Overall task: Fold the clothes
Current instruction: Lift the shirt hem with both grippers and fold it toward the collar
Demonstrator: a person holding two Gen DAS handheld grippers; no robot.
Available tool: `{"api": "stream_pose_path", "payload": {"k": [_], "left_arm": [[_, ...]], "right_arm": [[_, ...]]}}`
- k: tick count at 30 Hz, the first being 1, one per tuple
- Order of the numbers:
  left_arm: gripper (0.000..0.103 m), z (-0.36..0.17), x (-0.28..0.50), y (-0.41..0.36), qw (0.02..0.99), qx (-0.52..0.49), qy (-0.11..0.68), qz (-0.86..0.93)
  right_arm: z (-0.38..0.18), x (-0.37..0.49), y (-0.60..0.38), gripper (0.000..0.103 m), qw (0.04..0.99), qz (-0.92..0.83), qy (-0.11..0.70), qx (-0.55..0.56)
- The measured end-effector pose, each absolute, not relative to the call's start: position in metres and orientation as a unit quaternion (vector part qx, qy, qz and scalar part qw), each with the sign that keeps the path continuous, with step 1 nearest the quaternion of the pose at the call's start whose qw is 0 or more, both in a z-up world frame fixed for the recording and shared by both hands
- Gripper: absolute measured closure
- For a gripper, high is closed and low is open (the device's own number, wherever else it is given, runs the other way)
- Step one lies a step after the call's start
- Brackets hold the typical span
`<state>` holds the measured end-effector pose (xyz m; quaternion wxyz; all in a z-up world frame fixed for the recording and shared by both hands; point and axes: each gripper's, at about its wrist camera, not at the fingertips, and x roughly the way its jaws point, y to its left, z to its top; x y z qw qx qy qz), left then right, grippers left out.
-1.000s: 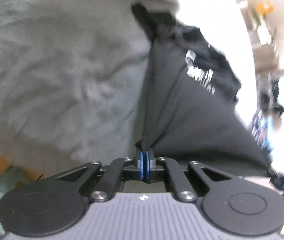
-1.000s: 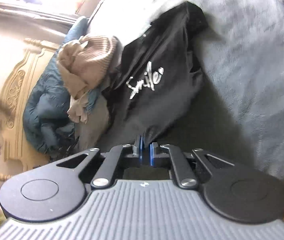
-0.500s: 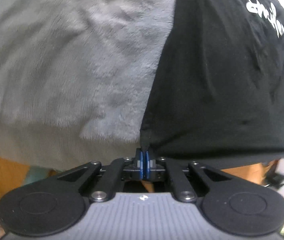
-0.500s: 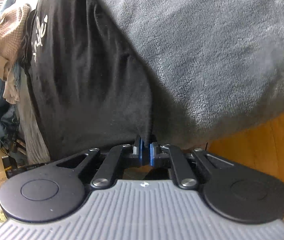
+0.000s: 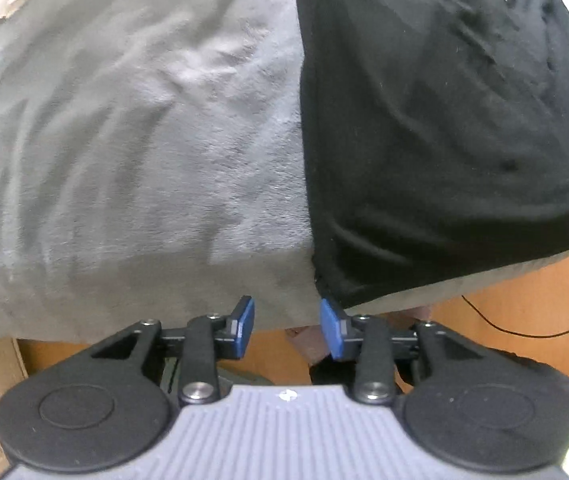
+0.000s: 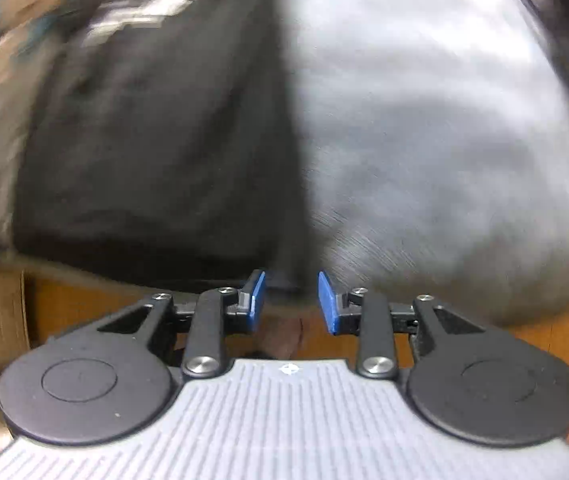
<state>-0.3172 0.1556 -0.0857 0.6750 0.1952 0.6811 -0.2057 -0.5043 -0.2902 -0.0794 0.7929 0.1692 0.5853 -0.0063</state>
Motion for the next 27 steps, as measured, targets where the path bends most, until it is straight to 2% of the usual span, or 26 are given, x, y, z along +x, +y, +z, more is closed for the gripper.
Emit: {"api": "stream_pose_path", "payload": {"k": [6, 9, 12, 17, 21, 23, 27], "left_arm": [[0.068, -0.089, -0.323, 0.107, 0.694, 0.158, 0.641, -0.288], [0.067, -0.109, -0.331, 0.078, 0.68, 0.197, 0.634, -0.312], [0.068, -0.12, -0.333, 0.082, 0.675, 0.212, 0.634, -0.312], [0.069, -0.114, -0.319, 0.1, 0.676, 0.167, 0.658, -0.288], [0.07, -0.105, -0.318, 0.108, 0.677, 0.162, 0.667, -0.265], [0.066, -0.097, -0.319, 0.113, 0.679, 0.161, 0.67, -0.253], [0.057, -0.078, -0.32, 0.132, 0.686, 0.14, 0.676, -0.23]], "right_arm": [[-0.095, -0.442, -0.215, 0.078, 0.833, 0.146, 0.53, 0.06], [-0.111, -0.427, -0.19, 0.081, 0.831, 0.185, 0.524, 0.022], [-0.122, -0.438, -0.197, 0.086, 0.824, 0.201, 0.529, -0.034], [-0.117, -0.476, -0.248, 0.086, 0.81, 0.163, 0.557, -0.089], [-0.115, -0.486, -0.293, 0.086, 0.798, 0.079, 0.594, -0.058], [-0.106, -0.489, -0.313, 0.086, 0.796, 0.039, 0.603, -0.026], [-0.082, -0.492, -0.355, 0.082, 0.804, -0.015, 0.57, 0.17]]}}
